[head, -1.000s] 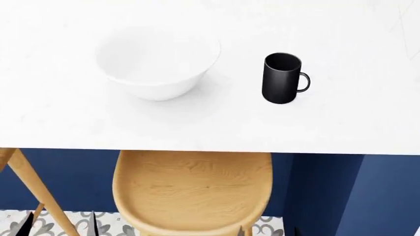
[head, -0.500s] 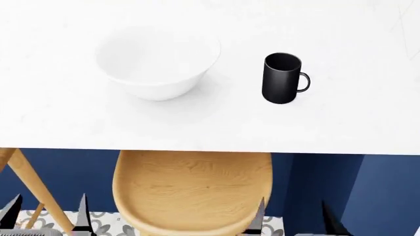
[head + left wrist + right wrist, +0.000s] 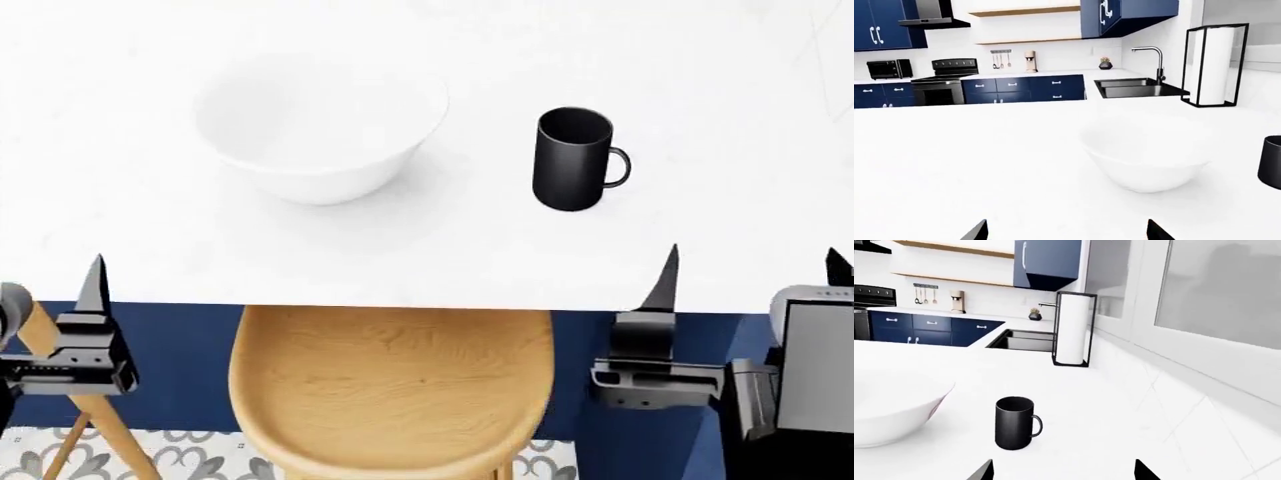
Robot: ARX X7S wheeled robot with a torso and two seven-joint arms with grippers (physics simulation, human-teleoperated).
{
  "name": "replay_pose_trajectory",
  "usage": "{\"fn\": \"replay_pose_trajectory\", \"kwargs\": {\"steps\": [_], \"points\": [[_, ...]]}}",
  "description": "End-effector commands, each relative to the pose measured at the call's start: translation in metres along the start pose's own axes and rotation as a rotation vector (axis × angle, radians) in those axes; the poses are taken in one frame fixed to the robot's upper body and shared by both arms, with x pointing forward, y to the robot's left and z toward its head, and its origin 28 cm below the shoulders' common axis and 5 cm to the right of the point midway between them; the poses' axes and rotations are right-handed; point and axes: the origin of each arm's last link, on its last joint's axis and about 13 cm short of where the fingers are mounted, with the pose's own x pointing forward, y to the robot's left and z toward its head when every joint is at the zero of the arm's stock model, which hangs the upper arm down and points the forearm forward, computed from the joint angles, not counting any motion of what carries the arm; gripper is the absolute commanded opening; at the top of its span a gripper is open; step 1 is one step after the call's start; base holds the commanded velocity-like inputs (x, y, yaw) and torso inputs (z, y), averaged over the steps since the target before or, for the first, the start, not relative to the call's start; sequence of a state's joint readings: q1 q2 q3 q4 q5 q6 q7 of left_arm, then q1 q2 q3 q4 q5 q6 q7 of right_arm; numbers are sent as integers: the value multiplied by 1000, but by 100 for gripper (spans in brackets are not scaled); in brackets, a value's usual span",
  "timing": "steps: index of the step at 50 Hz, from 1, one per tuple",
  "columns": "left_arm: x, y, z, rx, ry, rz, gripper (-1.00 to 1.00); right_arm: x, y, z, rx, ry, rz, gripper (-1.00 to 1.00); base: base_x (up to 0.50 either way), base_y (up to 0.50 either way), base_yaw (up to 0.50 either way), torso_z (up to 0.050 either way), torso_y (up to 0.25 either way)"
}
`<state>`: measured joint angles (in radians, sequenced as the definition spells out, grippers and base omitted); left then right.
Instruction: Place the cup inside the bowl on the dining table and move the bowl to any counter.
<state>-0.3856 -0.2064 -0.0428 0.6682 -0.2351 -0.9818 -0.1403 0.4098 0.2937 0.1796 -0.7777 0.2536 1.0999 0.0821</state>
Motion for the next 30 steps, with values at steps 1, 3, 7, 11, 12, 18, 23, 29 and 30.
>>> {"fn": "replay_pose_trajectory", "kwargs": {"steps": [1,3,7,11,12,18,23,29,30], "points": [[5,13,25,18,4,-14,100,-5,-17,21,-48,27,-37,100,55,0,0,0,0],[5,15,23,22,12,-13,100,-5,-17,21,-57,27,-33,100,121,0,0,0,0],[5,16,21,28,21,-4,100,-6,-15,19,-54,47,-22,100,193,8,0,0,0],[4,18,23,31,22,-3,100,-8,-17,23,-63,40,-24,100,162,8,0,0,0],[3,18,23,31,22,-3,100,-9,-17,23,-64,39,-24,100,188,7,0,0,0],[4,14,24,30,22,-3,100,-9,-17,21,-75,53,-24,100,315,20,0,0,0],[2,17,24,32,24,1,100,-9,-16,20,-77,55,-18,100,473,40,0,0,0],[0,18,24,31,30,-1,100,-7,-13,20,-80,53,-10,100,487,65,0,0,0],[-1,19,25,30,29,0,100,-7,-13,21,-80,52,-11,100,410,108,0,0,0]]}}
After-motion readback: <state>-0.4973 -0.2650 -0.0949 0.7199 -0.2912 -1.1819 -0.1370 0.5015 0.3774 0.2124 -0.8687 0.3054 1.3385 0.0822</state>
